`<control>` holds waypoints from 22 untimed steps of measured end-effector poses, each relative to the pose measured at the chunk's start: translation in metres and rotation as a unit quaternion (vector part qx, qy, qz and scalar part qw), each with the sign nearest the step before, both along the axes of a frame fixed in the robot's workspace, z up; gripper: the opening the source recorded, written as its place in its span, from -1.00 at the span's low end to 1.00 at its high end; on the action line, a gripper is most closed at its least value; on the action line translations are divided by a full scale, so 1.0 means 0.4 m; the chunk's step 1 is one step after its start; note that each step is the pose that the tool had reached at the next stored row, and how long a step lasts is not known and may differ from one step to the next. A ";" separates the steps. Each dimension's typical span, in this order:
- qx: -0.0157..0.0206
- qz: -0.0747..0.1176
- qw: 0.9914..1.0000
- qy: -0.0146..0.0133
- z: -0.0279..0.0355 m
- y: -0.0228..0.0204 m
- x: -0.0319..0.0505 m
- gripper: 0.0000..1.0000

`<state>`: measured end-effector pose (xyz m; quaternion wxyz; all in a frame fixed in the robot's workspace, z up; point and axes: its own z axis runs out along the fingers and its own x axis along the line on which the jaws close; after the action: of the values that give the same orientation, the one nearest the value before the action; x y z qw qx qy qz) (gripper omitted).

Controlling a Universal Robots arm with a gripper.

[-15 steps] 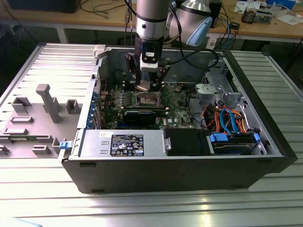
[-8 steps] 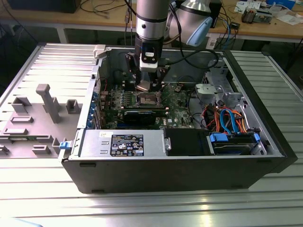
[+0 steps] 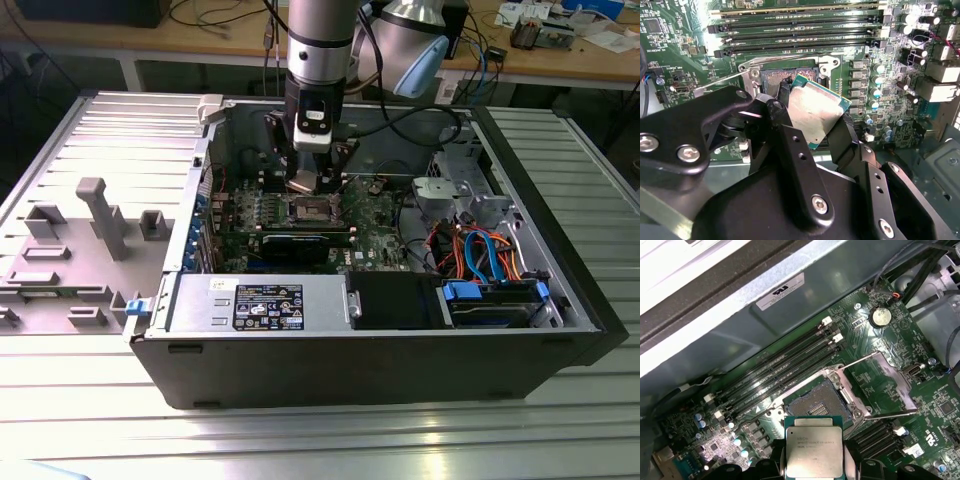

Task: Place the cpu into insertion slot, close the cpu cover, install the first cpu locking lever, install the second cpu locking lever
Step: 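Place the cpu into insertion slot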

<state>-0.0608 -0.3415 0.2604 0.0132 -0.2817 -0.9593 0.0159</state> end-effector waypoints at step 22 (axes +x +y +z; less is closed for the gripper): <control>0.000 -0.017 1.000 0.000 -0.001 0.000 0.000 0.09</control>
<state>-0.0609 -0.3415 0.2599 0.0135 -0.2984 -0.9542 0.0157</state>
